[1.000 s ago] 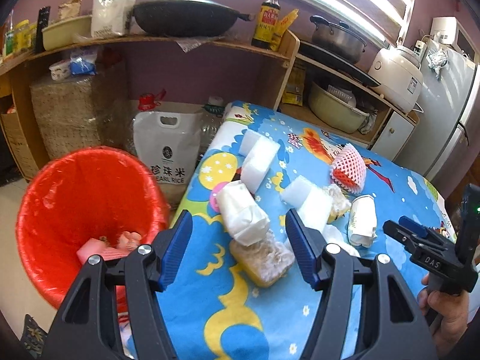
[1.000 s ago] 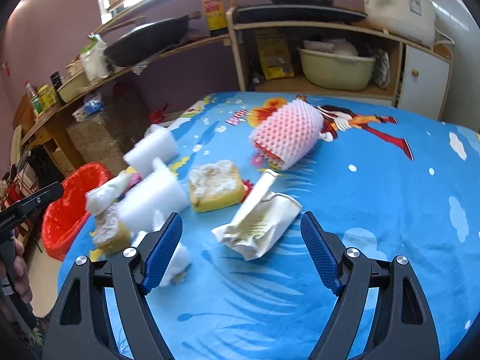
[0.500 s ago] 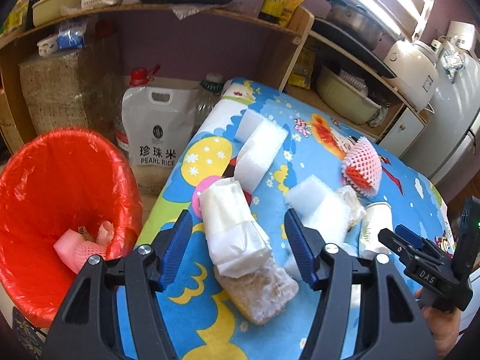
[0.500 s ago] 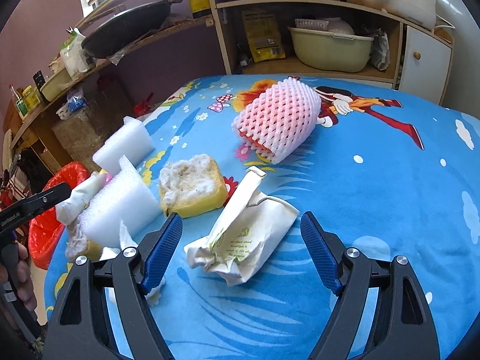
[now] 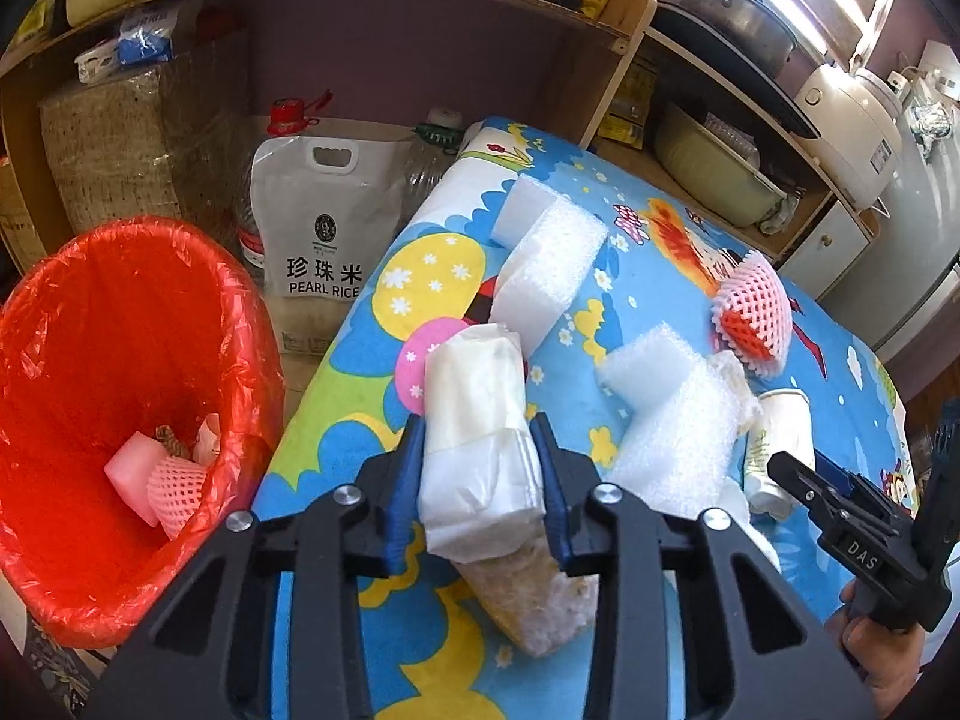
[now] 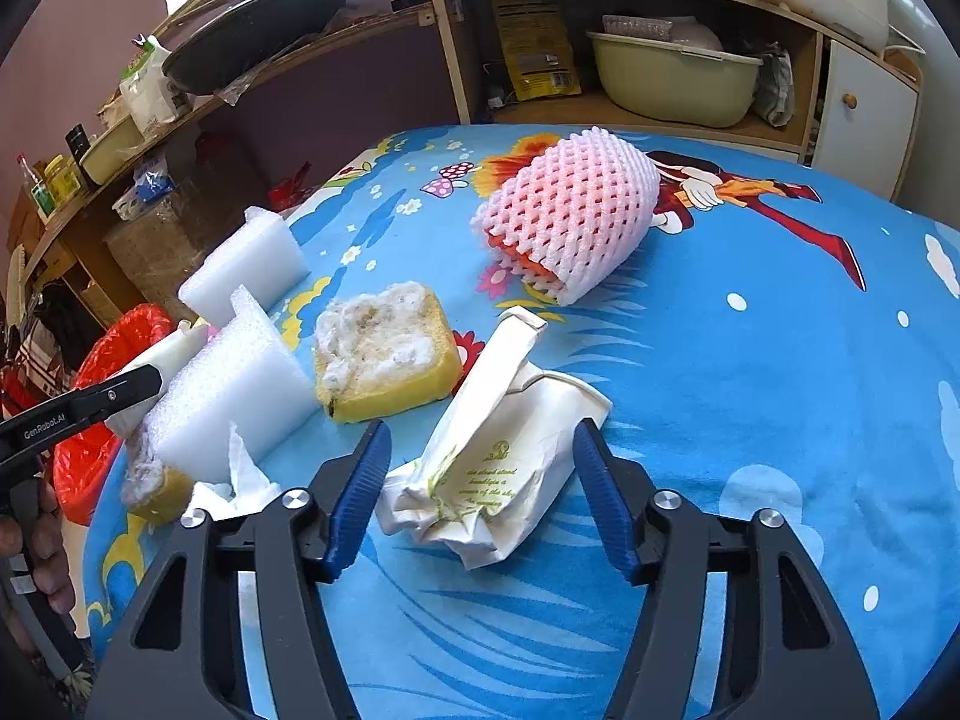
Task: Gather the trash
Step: 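Close the left tool on the white bundle while the right tool grasps the paper wrapper, then carry the white bundle and paper wrapper over the red bin with both tools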
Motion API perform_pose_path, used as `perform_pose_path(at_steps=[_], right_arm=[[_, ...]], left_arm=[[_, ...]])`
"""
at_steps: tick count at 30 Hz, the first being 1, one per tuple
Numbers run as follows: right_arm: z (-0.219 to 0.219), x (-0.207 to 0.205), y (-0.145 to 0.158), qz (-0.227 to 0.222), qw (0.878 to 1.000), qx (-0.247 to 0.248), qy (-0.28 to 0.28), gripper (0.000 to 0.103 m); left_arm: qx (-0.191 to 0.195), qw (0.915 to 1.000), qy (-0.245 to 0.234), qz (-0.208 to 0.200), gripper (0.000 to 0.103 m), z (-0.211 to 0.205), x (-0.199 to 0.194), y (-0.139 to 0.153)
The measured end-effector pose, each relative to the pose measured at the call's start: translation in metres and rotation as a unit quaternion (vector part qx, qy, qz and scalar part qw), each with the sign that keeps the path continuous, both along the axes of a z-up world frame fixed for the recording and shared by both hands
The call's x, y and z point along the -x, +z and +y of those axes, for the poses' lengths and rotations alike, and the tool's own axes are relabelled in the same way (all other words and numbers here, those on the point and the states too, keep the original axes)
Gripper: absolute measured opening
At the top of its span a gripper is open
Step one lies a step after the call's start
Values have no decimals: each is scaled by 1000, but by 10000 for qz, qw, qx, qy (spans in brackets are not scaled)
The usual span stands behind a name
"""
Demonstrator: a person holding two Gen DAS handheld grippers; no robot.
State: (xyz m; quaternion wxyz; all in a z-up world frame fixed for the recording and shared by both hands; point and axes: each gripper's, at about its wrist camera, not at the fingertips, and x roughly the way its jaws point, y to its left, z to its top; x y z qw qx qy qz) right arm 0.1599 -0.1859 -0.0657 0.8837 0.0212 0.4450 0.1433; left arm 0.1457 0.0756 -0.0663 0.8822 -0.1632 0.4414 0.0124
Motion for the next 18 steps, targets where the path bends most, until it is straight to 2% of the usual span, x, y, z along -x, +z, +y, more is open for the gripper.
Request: perform_pose_path(at_steps=[1,2,12,18], right_arm=[[-1,1,0,3,10000,-20,1,56],[-1,2,0,8,10000,-28,1,43],[-7,13,3,-15,10000,-56,23,44],[-10,23,22,-239,9997,-56,16,44]], left_arm=[[-16,10000,0,-6,31,0,1,1],[-19,10000,14,-17,30,0,2,1],[-2,9999,4,-132,28,2,16,11],[8,9996,5,-269,28,3,28,24]])
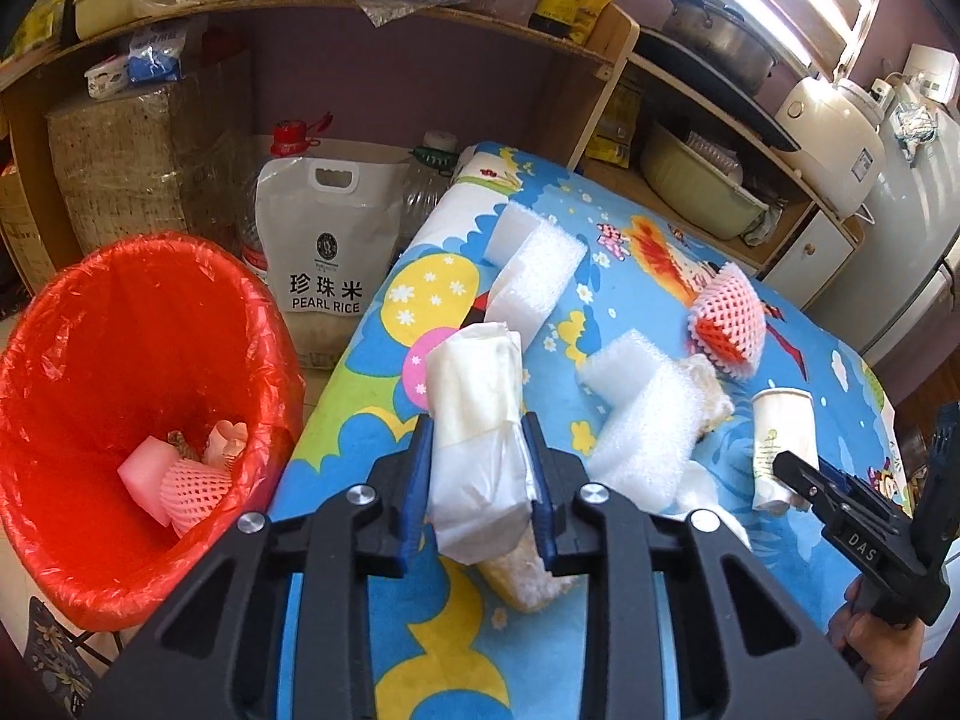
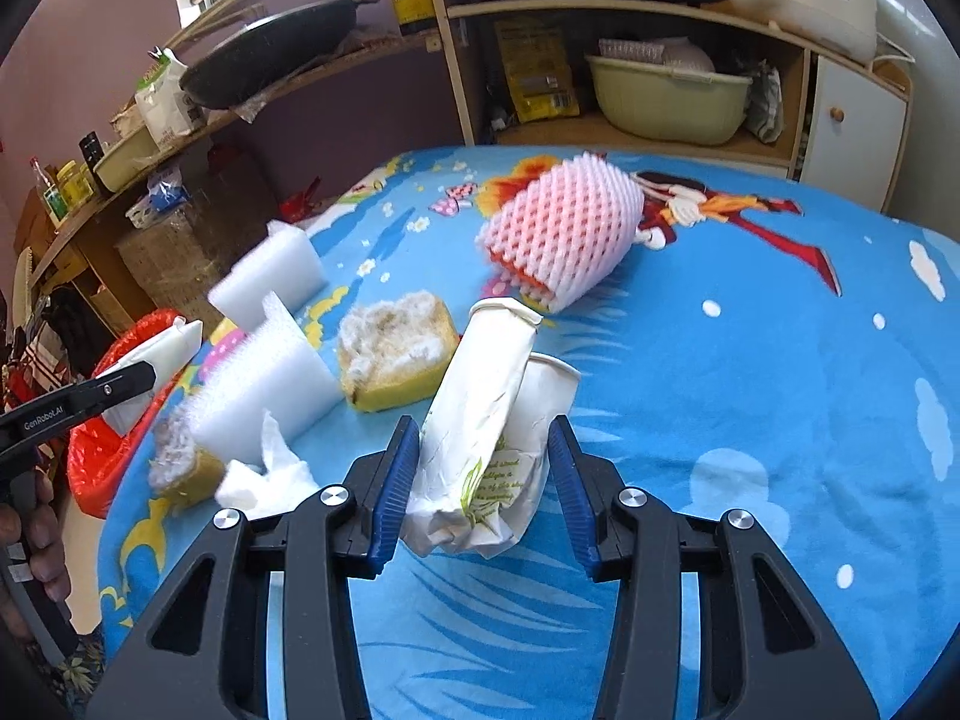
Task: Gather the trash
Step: 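Carry the white bundle and paper wrapper over the red bin with both tools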
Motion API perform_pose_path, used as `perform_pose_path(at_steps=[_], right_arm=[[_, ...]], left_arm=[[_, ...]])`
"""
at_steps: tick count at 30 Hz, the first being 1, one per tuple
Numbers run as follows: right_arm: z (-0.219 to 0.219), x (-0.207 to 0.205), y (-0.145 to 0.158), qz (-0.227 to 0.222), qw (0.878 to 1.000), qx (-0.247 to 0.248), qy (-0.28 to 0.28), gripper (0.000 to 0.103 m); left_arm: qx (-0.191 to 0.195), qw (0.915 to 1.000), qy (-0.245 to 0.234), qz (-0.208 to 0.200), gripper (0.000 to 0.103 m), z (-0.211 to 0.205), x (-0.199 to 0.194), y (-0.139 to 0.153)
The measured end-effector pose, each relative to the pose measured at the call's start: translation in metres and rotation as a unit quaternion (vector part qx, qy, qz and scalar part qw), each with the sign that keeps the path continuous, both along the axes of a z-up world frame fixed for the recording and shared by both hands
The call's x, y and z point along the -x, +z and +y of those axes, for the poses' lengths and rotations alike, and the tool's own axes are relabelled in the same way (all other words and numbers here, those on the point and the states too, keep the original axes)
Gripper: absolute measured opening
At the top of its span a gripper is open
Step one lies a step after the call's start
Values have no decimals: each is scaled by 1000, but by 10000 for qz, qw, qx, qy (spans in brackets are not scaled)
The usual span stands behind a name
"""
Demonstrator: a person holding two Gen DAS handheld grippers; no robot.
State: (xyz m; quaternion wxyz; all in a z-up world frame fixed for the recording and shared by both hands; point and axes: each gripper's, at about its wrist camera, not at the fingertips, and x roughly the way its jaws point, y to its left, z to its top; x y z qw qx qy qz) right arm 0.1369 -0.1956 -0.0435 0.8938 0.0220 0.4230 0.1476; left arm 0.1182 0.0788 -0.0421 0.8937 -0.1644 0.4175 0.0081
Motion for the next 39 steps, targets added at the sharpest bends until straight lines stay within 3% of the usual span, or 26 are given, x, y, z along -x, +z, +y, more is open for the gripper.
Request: perform_pose_path(at_steps=[8,20,31,39], right_arm=[[17,10,34,-331,9993,-48,164,44],[79,21,70,-659,9954,-53,690,44],[155,23,85,-764,9884,-52,1313,44],[214,28,85,-777,9805,-47,1803,44]], left_arm=[[-14,9995,148,-270,28,17,23,27],[-205,9951,741,-618,28,81,68,60],[-754,9864,1274,-721,28,130,96,69],[-1346,9777,1432,-742,29,143,105,69]])
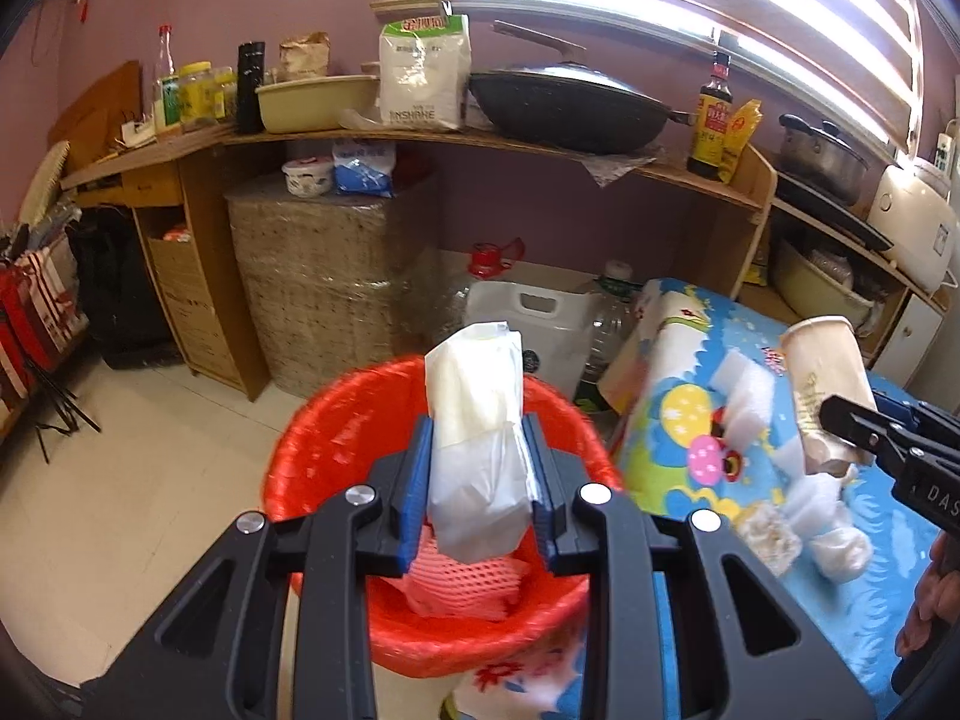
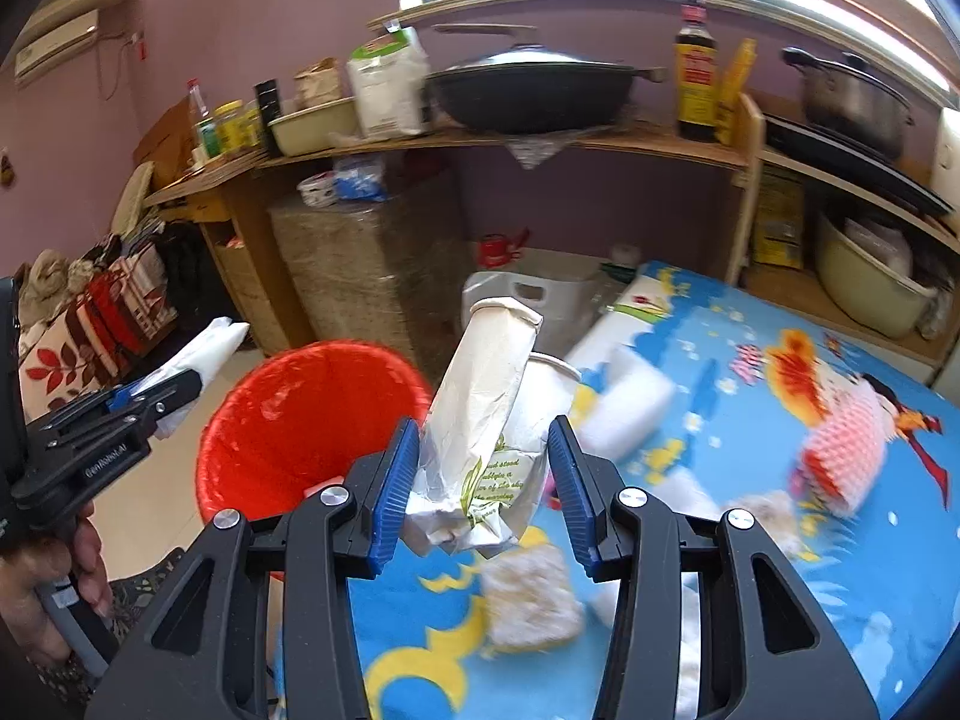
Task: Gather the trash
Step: 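Carry the white bundle and paper wrapper over the red bin with both tools, then open both tools to drop the bundle and wrapper into the bin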
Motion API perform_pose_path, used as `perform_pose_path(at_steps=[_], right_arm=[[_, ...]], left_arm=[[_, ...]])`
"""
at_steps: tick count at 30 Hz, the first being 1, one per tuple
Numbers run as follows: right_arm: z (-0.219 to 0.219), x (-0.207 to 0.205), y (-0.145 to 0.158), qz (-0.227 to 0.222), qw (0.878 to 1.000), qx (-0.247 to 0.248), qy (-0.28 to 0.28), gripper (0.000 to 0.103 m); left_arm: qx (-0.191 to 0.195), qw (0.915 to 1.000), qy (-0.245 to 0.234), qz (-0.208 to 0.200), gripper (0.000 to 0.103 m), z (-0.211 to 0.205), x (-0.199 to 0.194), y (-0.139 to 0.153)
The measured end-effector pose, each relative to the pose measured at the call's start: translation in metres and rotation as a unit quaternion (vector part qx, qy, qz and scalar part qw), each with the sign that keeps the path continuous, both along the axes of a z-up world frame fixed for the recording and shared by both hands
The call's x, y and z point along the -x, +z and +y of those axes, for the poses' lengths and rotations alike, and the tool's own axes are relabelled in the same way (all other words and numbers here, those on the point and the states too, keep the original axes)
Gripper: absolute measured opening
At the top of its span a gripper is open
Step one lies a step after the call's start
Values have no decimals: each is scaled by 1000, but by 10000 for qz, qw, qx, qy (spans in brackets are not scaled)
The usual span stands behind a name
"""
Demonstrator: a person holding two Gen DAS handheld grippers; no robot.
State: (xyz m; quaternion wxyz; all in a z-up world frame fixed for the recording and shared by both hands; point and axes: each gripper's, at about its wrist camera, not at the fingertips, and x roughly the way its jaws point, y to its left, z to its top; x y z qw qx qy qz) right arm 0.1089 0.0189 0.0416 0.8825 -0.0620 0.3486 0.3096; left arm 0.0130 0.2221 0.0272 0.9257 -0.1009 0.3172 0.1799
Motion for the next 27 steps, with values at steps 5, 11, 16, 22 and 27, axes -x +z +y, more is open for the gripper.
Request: perform_pose_path(at_steps=[5,11,16,22,27], right_arm=[[37,5,-2,-7,9994,57,332,44],[79,9,-6,31,9973,87,729,44],[105,12,-10,28,9952,113,971,44],[125,11,-11,15,9931,105,1166,46],[129,12,-12,-14,9929,146,1180,57]], left_arm=[[-22,9999,115,25,29,12,4,-3],[19,9996,289,16,29,29,11,-4],[54,9993,382,-20,30,41,15,-2],[72,9988,480,-94,40,50,18,1],[109,9985,523,-126,54,53,19,3]])
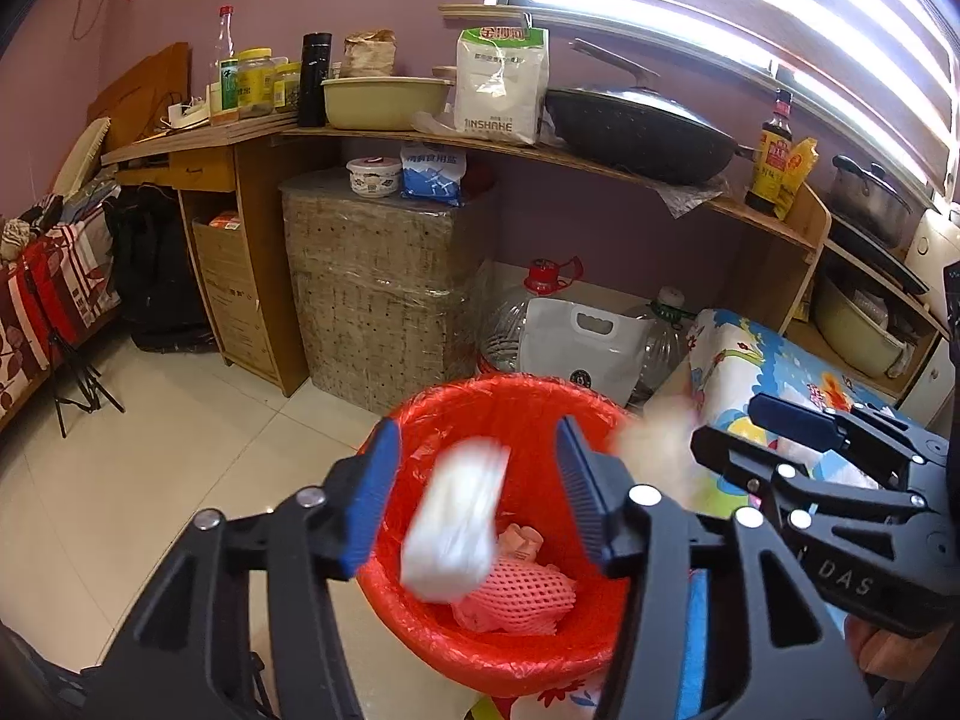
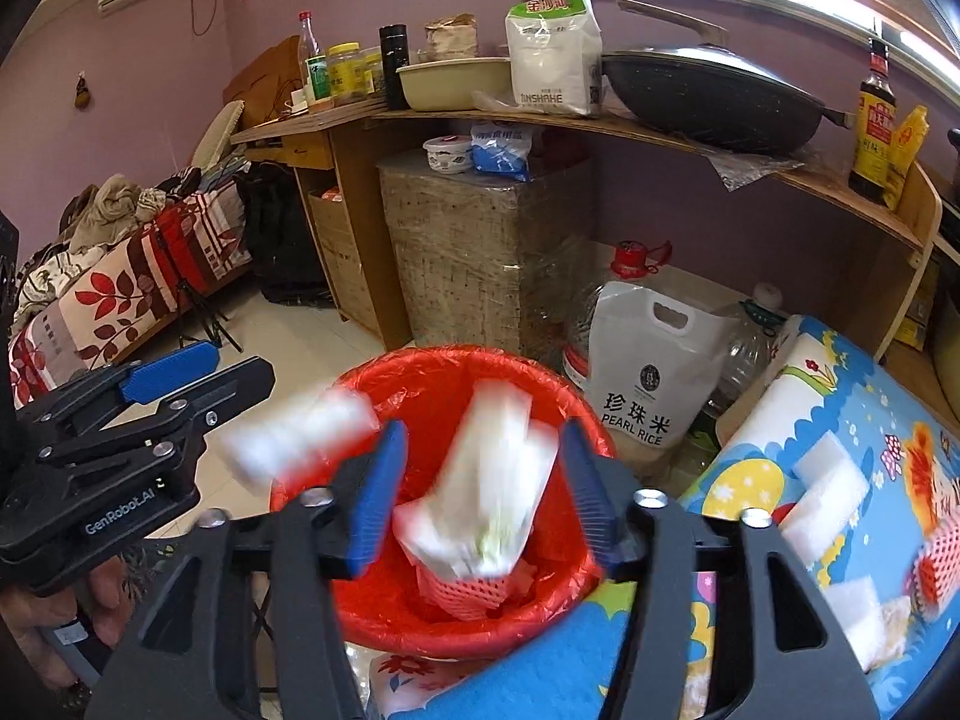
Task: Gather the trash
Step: 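Open both tools to drop the bundle and wrapper into the bin, then move the left tool to the yellow sponge while the right tool approaches the white tissue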
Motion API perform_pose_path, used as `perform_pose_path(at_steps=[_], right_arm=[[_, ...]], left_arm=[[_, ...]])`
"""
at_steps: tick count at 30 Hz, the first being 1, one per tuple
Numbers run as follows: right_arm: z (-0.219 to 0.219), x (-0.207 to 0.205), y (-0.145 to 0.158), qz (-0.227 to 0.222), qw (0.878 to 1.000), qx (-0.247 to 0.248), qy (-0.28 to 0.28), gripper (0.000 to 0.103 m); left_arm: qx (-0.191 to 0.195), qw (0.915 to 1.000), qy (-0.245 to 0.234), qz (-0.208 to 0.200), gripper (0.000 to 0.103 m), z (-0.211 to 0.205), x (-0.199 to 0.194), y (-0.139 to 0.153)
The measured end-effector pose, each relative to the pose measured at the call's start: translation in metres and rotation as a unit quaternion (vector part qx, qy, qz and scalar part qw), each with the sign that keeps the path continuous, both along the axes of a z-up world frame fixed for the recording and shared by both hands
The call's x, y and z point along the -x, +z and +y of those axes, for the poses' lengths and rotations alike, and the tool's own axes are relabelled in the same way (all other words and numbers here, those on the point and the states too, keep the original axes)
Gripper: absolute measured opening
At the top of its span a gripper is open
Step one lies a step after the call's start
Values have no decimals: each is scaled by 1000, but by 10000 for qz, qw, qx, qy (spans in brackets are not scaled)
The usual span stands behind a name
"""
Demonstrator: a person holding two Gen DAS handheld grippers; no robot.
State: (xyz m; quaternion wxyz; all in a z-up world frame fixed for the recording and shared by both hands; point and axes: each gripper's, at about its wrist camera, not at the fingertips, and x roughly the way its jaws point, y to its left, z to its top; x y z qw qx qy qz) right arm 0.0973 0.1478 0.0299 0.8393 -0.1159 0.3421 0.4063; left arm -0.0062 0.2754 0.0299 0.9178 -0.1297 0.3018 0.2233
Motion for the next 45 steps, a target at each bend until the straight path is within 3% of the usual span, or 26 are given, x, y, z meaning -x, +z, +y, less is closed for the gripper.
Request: perform_pose_path(at_steps=[9,26,45], right_arm=[[-20,0,2,-45,9998,-105,-182,68],[-115,-2,18,-229,9954,-200,-911,71],[-222,11,4,-144,9846,-192,-1731,72]], left_arm=[[67,10000,-41,22,54,-8,0,-5],[17,9989,-465,-49,56,-57,-10,4],[-69,9932,-1160,-76,61,-138,-12,14]])
